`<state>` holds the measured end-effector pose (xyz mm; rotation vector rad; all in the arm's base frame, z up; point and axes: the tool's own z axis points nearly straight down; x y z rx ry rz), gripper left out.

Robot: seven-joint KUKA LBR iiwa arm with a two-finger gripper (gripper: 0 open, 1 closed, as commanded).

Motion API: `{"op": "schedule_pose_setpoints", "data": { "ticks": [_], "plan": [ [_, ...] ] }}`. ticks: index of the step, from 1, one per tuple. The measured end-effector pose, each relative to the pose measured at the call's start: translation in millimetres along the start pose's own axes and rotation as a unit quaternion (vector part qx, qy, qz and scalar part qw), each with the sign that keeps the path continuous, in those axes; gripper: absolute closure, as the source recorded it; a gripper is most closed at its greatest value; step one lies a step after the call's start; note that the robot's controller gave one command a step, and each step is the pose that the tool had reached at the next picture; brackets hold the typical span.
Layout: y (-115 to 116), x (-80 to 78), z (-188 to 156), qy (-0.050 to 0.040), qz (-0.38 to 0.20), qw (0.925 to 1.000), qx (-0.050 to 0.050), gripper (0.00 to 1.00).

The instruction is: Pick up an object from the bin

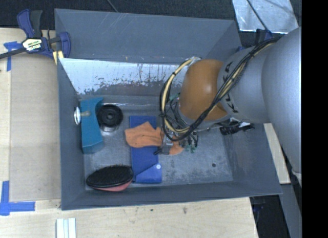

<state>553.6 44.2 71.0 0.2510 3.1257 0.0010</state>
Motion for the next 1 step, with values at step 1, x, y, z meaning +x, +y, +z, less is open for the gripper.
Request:
{"op": "schedule_pose_setpoints", "data": {
  "ticks": [1],
  "plan": [
    [0.0, 0.0, 0.0, 0.0, 0.0, 1.0, 0.0, 1.0]
  ]
}}
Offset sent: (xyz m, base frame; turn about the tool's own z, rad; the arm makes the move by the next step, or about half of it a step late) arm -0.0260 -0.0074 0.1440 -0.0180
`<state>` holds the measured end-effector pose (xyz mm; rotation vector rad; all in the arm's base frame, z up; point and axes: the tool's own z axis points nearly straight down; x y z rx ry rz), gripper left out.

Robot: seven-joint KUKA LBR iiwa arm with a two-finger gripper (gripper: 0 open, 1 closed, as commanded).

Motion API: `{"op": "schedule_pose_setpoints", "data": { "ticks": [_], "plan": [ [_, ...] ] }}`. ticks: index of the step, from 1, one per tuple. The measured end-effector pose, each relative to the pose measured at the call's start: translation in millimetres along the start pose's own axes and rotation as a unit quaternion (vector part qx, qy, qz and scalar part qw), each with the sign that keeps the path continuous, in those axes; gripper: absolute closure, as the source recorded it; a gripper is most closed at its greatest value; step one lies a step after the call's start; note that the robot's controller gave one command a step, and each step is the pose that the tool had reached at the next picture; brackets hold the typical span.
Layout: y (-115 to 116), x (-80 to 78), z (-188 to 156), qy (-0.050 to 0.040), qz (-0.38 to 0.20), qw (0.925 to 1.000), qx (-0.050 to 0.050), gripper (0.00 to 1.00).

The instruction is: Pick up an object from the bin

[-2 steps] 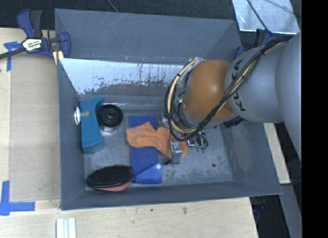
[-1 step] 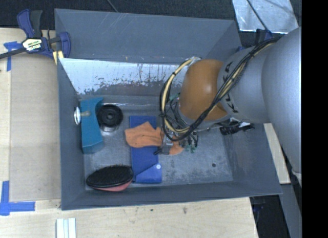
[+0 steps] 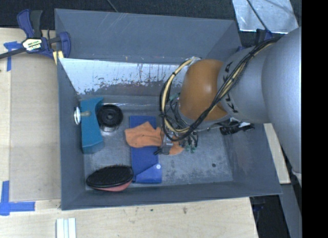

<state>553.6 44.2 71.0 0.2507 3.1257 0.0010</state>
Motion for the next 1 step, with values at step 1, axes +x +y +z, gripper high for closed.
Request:
{"op": "schedule_pose_setpoints", "data": {
  "ticks": [1],
  "plan": [
    [-11.2, 22.4, -145.0, 0.0008, -0.009, 1.0, 0.0, 1.0]
  ]
}}
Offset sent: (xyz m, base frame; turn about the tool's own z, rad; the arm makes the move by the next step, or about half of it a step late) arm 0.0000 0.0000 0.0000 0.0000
